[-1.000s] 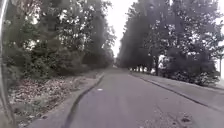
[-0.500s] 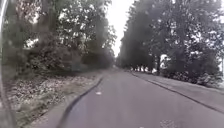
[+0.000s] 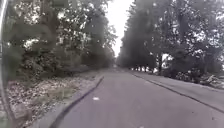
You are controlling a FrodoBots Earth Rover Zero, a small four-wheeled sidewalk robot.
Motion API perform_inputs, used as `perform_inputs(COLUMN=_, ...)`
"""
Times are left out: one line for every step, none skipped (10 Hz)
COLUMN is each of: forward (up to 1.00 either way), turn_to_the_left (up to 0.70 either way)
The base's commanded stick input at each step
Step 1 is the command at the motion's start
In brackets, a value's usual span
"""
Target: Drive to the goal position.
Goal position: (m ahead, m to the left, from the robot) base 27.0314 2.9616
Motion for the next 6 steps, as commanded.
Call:
perform_inputs(forward=0.70, turn_to_the_left=0.01)
perform_inputs(forward=0.70, turn_to_the_left=0.01)
perform_inputs(forward=0.70, turn_to_the_left=0.01)
perform_inputs(forward=0.70, turn_to_the_left=0.01)
perform_inputs(forward=0.70, turn_to_the_left=0.01)
perform_inputs(forward=0.70, turn_to_the_left=0.01)
